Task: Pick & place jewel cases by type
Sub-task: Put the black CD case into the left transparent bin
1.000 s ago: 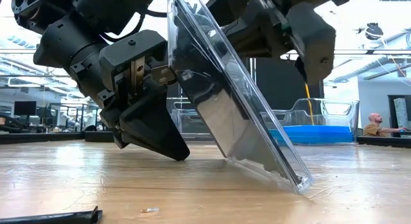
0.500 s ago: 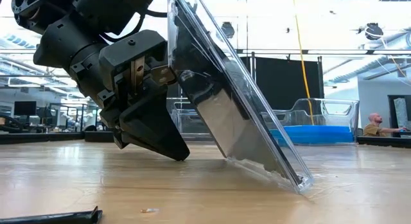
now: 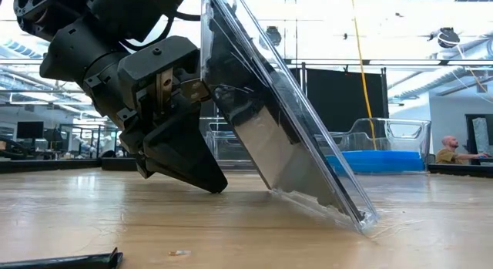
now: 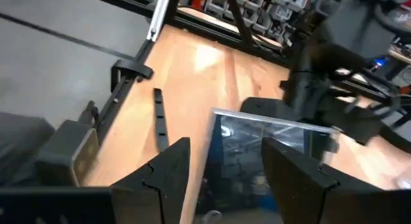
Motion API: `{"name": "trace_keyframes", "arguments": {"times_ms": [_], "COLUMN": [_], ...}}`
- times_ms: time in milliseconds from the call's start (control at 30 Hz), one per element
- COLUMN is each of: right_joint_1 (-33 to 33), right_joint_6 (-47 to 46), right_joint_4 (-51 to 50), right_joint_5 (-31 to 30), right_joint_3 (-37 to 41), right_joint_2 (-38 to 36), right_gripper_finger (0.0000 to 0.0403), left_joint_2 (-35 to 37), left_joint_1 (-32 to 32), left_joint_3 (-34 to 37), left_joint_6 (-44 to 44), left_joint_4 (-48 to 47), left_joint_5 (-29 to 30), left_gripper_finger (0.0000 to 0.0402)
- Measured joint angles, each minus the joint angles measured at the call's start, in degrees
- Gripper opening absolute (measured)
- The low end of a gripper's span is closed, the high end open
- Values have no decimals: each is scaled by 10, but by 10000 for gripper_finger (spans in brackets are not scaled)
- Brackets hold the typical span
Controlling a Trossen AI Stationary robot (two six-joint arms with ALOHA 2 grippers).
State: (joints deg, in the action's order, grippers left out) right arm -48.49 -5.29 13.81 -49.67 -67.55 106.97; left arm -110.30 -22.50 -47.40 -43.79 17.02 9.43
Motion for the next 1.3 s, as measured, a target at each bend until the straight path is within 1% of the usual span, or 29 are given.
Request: {"name": "trace_keyframes", "arguments": {"times_ms": [67,133,267,433,533,700,767,867,933,1067,1200,1300], "right_joint_1": [0,-1,0,0,-3,-4,-4,-6,-7,-9,-9,-9], "right_joint_6": [1,0,-7,-16,-6,52,76,95,100,106,97,74], "right_joint_4": [29,57,92,139,137,115,84,54,48,51,52,51], "right_joint_5": [-6,-26,-63,-97,-106,-111,-140,-207,-248,-279,-280,-265], "right_joint_3": [0,0,0,-8,-44,-150,-188,-229,-240,-240,-240,-240], "right_joint_2": [16,25,44,87,127,203,231,258,262,263,264,264], "right_gripper_finger": [185,185,185,181,173,167,167,167,167,167,167,167], "left_joint_2": [0,0,0,0,0,0,-1,-1,-2,-2,-2,-2], "left_joint_1": [2,7,13,13,13,12,11,11,11,11,11,11], "left_joint_3": [0,0,0,0,0,1,1,1,1,1,1,1], "left_joint_6": [6,17,24,27,29,26,26,24,19,15,15,14], "left_joint_4": [0,0,0,1,2,8,14,23,24,27,26,27], "left_joint_5": [-3,-10,-13,-10,-9,-6,-1,1,3,6,7,7], "left_gripper_finger": [8,8,8,7,8,8,8,8,8,8,8,8]}}
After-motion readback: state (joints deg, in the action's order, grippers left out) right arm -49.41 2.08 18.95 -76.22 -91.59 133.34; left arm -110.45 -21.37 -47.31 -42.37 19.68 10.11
